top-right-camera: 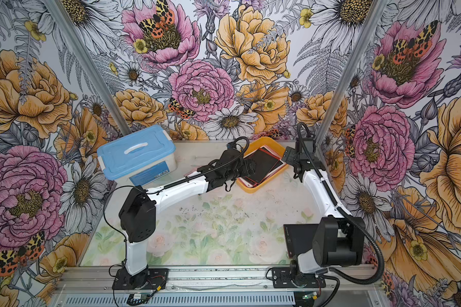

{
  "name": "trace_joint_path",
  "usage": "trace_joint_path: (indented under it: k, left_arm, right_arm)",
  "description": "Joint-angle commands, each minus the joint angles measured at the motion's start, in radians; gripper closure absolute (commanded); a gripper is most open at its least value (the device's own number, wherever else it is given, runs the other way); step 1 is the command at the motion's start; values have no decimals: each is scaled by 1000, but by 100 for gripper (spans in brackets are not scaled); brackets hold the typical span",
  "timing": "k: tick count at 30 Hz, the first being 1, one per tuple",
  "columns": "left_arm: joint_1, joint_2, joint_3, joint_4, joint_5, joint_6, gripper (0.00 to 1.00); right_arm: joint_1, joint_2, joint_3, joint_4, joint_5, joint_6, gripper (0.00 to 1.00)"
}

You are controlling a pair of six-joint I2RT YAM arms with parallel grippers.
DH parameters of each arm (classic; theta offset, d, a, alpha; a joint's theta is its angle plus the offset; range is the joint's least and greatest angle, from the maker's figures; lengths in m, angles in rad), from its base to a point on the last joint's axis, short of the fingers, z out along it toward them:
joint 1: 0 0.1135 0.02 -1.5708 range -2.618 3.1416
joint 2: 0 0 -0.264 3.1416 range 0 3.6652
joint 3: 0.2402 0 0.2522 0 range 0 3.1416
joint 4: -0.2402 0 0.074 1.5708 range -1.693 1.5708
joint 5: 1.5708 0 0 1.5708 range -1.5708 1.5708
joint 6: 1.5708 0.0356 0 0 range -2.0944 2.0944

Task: Take out the writing tablet from the storage box
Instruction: Adjust the storage box at the center of the board.

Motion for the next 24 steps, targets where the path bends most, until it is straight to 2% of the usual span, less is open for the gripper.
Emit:
trace_joint_path:
  k: [1, 4, 12, 24]
  left_arm:
    - [30, 71, 77, -68, 63, 20, 7]
    - [43, 139, 149, -79, 110, 6, 4]
    - [45, 256, 286, -124, 145, -15, 1]
    - [92, 296, 295, -170, 106, -40, 1]
  right_arm:
    - [-6, 77, 88, 37, -6, -49, 0]
    - [-8, 154, 147, 37, -14, -81, 0]
    - [-27, 336, 263, 36, -49, -124, 0]
    - [-78, 552, 373, 34, -117, -60, 0]
